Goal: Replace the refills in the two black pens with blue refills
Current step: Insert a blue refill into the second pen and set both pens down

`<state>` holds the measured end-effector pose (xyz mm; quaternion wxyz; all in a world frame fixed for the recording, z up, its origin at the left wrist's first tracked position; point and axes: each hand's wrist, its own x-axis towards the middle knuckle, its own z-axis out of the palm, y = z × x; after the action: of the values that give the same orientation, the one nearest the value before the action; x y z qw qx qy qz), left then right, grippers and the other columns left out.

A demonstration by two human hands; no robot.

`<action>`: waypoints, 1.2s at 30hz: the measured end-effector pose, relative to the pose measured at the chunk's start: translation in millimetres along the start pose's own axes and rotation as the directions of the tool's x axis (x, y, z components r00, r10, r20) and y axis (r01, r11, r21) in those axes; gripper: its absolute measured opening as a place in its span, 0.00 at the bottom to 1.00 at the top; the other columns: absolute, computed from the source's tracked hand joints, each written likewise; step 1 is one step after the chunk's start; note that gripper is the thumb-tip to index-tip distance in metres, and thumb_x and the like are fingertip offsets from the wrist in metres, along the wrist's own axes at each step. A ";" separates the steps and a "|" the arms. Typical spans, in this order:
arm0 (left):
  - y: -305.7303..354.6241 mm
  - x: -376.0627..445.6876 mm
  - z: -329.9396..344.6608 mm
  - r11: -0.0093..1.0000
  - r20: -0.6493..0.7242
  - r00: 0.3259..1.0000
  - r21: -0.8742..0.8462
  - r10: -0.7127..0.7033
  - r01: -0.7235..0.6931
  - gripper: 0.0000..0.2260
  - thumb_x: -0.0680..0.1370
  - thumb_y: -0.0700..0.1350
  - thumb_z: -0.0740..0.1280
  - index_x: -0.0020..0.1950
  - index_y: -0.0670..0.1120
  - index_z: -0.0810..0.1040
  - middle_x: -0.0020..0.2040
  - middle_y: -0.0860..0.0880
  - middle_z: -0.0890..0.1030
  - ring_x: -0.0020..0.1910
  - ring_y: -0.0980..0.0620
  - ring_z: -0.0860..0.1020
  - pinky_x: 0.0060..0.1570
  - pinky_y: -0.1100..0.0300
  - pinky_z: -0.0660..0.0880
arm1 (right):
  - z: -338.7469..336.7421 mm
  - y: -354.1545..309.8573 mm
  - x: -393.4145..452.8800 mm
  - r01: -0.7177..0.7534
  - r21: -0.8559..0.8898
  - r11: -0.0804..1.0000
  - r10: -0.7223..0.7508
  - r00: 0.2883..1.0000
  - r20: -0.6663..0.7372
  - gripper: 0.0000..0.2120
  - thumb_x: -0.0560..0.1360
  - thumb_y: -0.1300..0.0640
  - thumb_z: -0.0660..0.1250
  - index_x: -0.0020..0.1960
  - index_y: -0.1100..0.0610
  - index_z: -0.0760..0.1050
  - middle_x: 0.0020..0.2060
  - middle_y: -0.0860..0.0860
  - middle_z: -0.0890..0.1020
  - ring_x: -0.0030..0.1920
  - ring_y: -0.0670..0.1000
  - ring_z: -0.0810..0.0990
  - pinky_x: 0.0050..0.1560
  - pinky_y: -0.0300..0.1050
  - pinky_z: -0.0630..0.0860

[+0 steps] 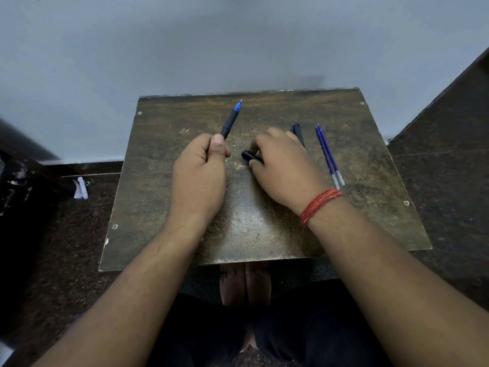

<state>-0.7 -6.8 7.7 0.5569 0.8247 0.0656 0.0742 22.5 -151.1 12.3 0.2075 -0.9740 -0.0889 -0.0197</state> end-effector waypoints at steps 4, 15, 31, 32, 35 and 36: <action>-0.9 -1.7 0.7 1.000 0.025 1.000 0.005 -0.012 0.012 0.16 0.84 0.55 0.58 0.40 0.52 0.76 0.30 0.55 0.68 0.29 0.54 0.66 0.33 0.55 0.65 | -8.9 9.7 4.1 -0.110 0.410 0.906 0.171 0.978 -0.115 0.03 0.78 0.53 0.67 0.49 0.51 0.73 0.44 0.46 0.78 0.44 0.46 0.76 0.41 0.39 0.70; 4.6 -12.0 7.1 0.988 0.178 0.982 0.124 0.064 -0.087 0.15 0.85 0.51 0.59 0.42 0.50 0.77 0.30 0.55 0.70 0.29 0.59 0.68 0.28 0.65 0.63 | -20.6 23.9 7.9 -0.014 0.955 0.296 0.504 0.851 -0.143 0.02 0.79 0.60 0.67 0.50 0.56 0.78 0.45 0.54 0.85 0.38 0.41 0.79 0.38 0.37 0.72; 4.0 -11.7 7.5 0.987 0.166 0.984 0.128 0.071 -0.093 0.15 0.85 0.51 0.60 0.42 0.49 0.78 0.30 0.55 0.72 0.29 0.59 0.69 0.30 0.63 0.64 | -19.6 10.5 0.8 -0.005 0.862 0.507 0.257 0.955 -0.146 0.07 0.77 0.61 0.68 0.55 0.55 0.78 0.39 0.55 0.74 0.41 0.53 0.76 0.41 0.45 0.75; 3.7 -11.6 7.2 0.989 0.163 0.984 0.122 0.067 -0.087 0.15 0.85 0.51 0.59 0.42 0.50 0.78 0.30 0.55 0.72 0.29 0.59 0.69 0.31 0.62 0.65 | -18.4 9.2 0.5 -0.003 0.850 0.527 0.242 0.959 -0.147 0.07 0.77 0.61 0.68 0.55 0.55 0.78 0.38 0.54 0.75 0.40 0.55 0.76 0.42 0.49 0.76; 2.6 -11.7 6.4 0.993 0.157 0.986 0.100 0.052 -0.068 0.15 0.85 0.52 0.59 0.42 0.50 0.77 0.30 0.55 0.72 0.29 0.56 0.70 0.33 0.57 0.67 | -15.1 5.4 0.2 -0.013 0.852 0.524 0.240 0.961 -0.134 0.06 0.77 0.60 0.68 0.53 0.54 0.77 0.39 0.53 0.77 0.41 0.61 0.78 0.44 0.53 0.77; 2.3 -11.7 6.7 0.993 0.154 0.987 0.100 0.051 -0.066 0.15 0.85 0.52 0.59 0.42 0.50 0.77 0.30 0.55 0.72 0.29 0.56 0.69 0.32 0.57 0.67 | -13.8 4.3 0.2 -0.015 0.864 0.503 0.253 0.959 -0.130 0.06 0.77 0.61 0.68 0.53 0.54 0.77 0.39 0.54 0.78 0.41 0.59 0.78 0.44 0.53 0.77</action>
<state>-10.8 -15.9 6.7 0.5139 0.8575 0.0027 0.0243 23.4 -160.5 23.2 0.6700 -0.7384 0.0154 -0.0746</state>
